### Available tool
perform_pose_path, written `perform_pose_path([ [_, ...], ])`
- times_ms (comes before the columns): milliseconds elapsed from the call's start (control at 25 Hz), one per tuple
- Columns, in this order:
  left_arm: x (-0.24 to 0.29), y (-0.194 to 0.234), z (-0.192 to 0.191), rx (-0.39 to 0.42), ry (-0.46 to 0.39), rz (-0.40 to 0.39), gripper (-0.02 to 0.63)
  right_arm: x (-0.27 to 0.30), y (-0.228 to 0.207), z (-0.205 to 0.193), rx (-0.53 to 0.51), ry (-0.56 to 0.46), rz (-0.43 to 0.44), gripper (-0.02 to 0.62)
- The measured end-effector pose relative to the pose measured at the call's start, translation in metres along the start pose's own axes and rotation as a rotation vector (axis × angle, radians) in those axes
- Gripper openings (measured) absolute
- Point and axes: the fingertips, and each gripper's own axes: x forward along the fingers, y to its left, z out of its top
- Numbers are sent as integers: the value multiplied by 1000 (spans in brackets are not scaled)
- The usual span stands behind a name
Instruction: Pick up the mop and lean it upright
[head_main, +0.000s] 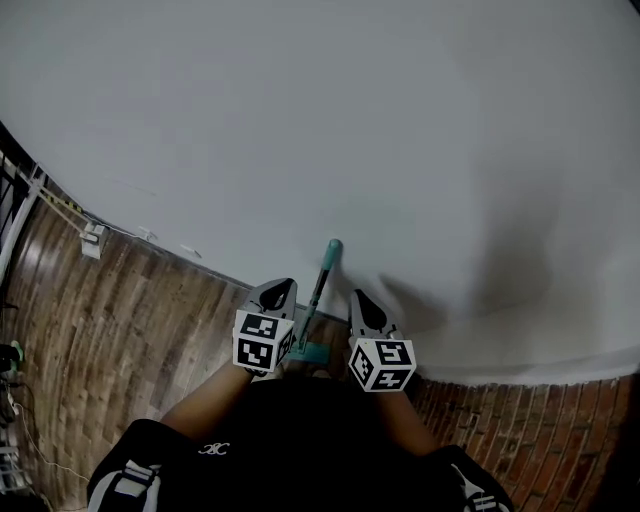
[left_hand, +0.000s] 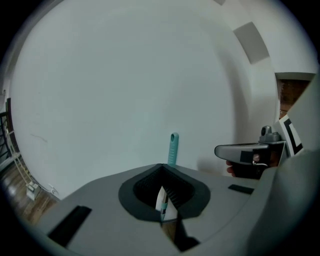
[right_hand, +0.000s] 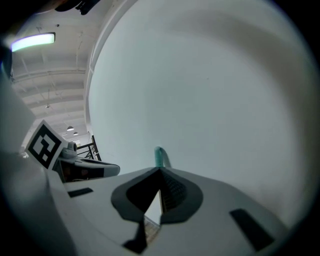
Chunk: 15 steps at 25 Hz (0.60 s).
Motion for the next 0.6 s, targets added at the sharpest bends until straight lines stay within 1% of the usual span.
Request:
perform_pose_path([
  [120, -12, 9, -5, -4, -1, 27, -2, 3, 15, -1, -26, -7, 21, 12],
  [240, -20, 17, -14, -13, 11, 48, -2, 5, 26, -5, -25, -1, 51, 12],
  [440, -26, 24, -23, -52, 27, 51, -2, 8, 34, -11, -13, 12, 59, 12],
  [600, -34, 26, -21, -60, 16, 59, -2, 11, 39, -10, -11, 13, 65, 12],
])
